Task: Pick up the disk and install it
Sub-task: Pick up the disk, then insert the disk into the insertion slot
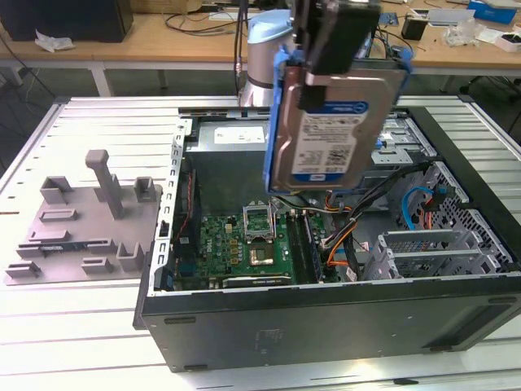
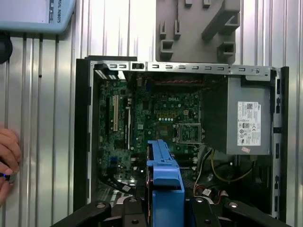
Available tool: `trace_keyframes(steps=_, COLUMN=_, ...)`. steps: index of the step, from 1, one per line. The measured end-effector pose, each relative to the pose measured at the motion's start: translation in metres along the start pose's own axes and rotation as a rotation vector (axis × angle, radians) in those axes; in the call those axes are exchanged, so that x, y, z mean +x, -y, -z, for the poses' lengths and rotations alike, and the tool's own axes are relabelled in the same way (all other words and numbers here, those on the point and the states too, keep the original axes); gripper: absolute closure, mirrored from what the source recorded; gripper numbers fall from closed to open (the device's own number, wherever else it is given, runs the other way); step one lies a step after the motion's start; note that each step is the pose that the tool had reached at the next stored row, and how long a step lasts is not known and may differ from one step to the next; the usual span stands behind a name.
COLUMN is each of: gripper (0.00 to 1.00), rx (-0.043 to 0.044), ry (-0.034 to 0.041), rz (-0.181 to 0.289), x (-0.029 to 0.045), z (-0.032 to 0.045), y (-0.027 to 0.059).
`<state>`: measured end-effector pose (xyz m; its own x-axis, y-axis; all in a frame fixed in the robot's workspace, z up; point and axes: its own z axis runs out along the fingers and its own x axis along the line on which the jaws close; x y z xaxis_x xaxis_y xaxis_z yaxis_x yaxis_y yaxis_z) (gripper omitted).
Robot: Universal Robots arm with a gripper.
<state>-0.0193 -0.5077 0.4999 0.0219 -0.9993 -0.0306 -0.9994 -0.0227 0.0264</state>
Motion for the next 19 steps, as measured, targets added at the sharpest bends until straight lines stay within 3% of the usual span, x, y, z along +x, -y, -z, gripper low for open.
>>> trace_keyframes(steps=4, gripper=0.63, rx=0.0001, ry=0.0002, rz=0.000, x=0.0086, z=0.0005, y=0.0138)
trace_keyframes(steps=19, gripper=0.63, rx=0.0001, ry=0.0002, rz=0.000, x=0.0095, z=0.0007, y=0.0164)
